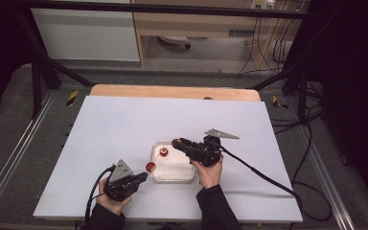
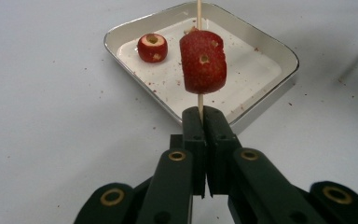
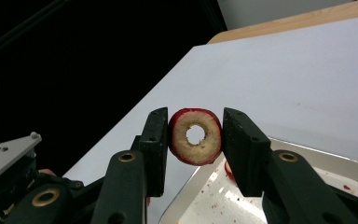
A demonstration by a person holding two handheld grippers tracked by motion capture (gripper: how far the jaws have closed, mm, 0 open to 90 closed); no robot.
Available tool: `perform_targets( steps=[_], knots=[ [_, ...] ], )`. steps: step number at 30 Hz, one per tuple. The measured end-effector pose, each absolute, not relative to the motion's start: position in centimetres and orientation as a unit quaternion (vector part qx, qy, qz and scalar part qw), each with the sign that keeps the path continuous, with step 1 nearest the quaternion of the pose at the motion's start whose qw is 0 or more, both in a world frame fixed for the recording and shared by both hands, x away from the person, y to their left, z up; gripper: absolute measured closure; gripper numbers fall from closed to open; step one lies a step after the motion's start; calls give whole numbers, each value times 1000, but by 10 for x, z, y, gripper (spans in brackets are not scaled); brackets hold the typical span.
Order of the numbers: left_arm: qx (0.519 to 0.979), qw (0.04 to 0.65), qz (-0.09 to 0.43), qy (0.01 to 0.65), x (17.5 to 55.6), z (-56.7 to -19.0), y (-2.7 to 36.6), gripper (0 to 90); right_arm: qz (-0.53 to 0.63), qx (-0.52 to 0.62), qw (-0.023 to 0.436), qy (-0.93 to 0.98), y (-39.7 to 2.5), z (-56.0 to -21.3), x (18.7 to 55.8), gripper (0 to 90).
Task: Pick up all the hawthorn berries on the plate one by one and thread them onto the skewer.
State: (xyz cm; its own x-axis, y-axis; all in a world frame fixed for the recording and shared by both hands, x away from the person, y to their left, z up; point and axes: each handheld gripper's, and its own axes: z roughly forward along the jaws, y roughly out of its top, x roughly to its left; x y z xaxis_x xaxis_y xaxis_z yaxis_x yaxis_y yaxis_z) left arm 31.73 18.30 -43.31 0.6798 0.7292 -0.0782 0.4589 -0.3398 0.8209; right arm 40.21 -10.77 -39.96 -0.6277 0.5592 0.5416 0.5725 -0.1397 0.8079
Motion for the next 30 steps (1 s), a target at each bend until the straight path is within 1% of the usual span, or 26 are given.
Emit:
perform_targets(
  steps=[11, 15, 23, 30],
  knots=[
    [804, 444, 153, 365, 316, -432, 179, 882, -659, -442, -2, -608, -106, -397, 403, 626],
    [799, 456, 150, 362, 316, -431, 175, 883, -672, -445, -6, -591, -104, -398, 403, 626],
    [786, 466, 144, 381, 313, -428, 168, 884, -691, -452, -7, -564, -99, -405, 404, 627],
    [774, 477, 133, 396, 312, -427, 159, 885, -701, -460, 4, -545, -96, -409, 406, 627]
  ],
)
